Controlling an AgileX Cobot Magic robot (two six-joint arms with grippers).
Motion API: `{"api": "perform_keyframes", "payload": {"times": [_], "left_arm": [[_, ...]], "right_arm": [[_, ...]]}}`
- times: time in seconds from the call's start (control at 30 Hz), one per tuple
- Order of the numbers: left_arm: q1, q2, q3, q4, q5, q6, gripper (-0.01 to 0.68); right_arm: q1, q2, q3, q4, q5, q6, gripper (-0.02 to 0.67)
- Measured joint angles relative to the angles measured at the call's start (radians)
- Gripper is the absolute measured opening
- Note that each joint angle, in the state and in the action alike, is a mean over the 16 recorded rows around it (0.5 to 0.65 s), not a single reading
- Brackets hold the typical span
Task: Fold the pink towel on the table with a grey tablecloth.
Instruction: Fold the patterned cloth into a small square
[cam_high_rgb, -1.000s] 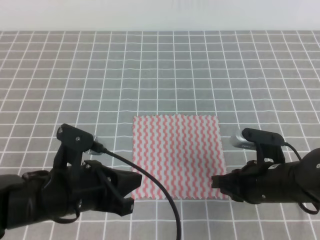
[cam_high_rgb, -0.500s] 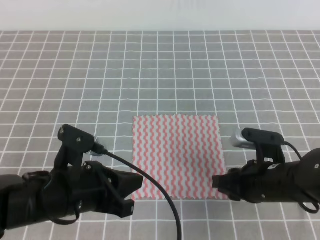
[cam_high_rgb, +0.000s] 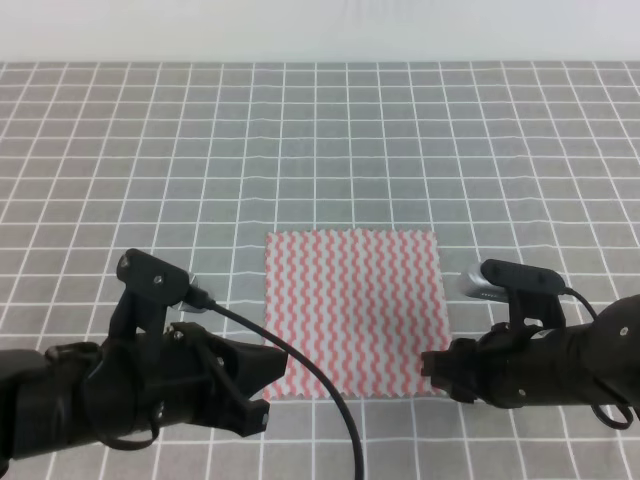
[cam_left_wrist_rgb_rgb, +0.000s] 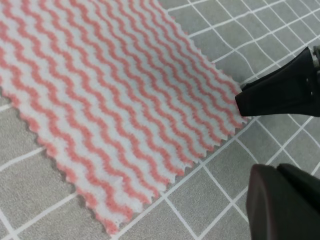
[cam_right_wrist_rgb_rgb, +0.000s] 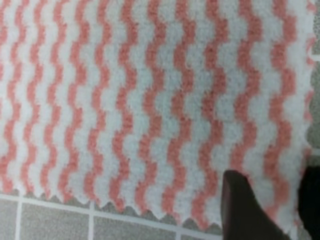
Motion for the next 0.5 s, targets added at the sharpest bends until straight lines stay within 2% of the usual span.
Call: {"api": "perform_keyframes", "payload": {"times": [0.37, 0.5], "left_arm": [[0.000, 0.002, -0.001, 0.000, -0.003, 0.000, -0.004], [0.000, 0.002, -0.001, 0.000, -0.002, 0.000, -0.004]], "right_arm": [[-0.002, 0.002, 0.000, 0.007, -0.001, 0.000, 0.049], [-0.003, 0.004, -0.002, 0.007, 0.001, -0.001, 0.020]]}}
